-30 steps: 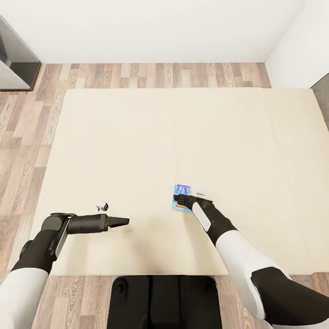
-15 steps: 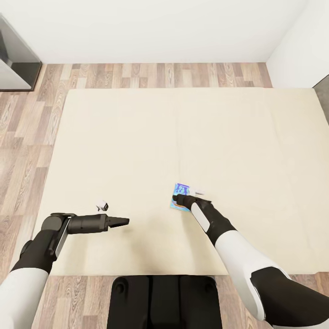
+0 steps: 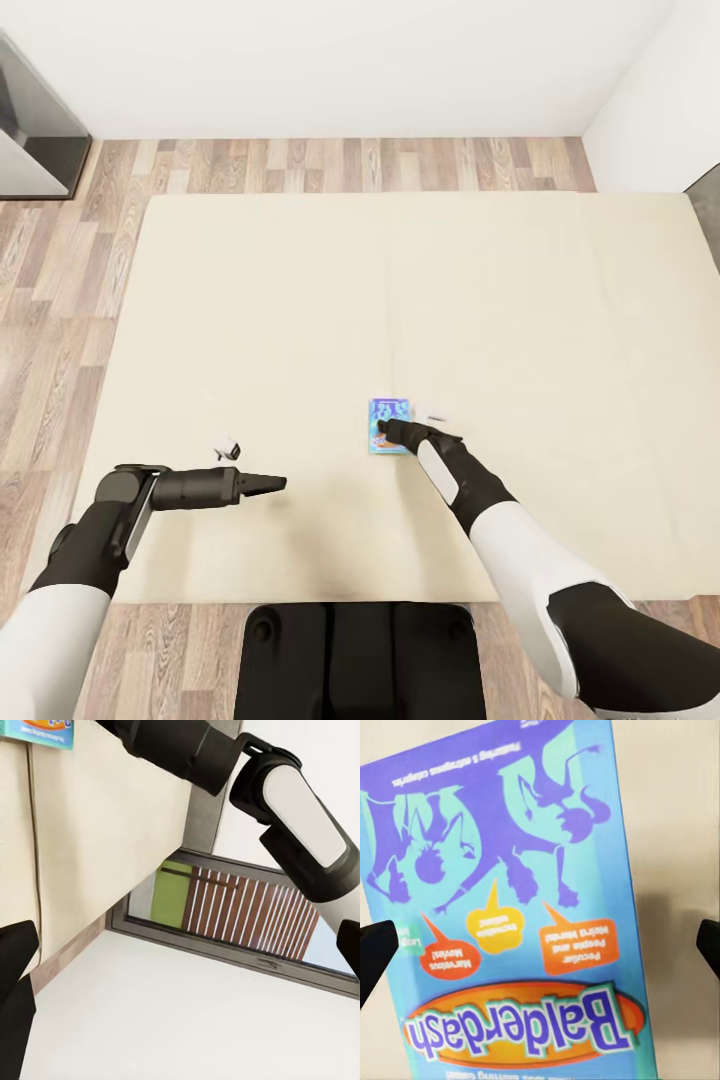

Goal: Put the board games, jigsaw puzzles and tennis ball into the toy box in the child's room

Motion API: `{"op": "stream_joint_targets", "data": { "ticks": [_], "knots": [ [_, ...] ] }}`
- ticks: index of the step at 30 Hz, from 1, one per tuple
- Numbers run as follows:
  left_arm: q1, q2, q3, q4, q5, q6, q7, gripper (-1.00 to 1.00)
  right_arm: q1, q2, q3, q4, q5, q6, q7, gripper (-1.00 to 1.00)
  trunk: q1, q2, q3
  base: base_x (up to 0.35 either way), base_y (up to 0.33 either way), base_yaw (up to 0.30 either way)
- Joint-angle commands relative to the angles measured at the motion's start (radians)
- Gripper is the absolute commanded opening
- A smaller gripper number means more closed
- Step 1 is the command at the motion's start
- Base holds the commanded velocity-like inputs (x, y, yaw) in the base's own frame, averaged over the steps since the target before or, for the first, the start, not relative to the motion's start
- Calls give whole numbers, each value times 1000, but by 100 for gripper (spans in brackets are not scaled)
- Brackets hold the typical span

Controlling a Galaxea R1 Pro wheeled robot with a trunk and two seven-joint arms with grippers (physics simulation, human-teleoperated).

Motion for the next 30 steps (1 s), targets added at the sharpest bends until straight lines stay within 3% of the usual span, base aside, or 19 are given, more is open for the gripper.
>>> {"op": "stream_joint_targets", "data": {
  "ticks": [1, 20, 30],
  "knots": [
    [0, 1, 1, -1, -5, 10, -6, 100, -1, -2, 6, -4, -11, 4, -10, 100, 1, -2, -1, 0, 0, 0],
    [0, -1, 0, -1, -6, 10, -6, 100, -1, -4, 6, -9, -11, 5, -11, 100, 1, -2, -1, 0, 0, 0],
    [0, -1, 0, 0, -6, 10, -6, 100, 0, -3, 6, -52, -10, 47, -15, 100, 1, -2, -1, 0, 0, 0]
  ]
}}
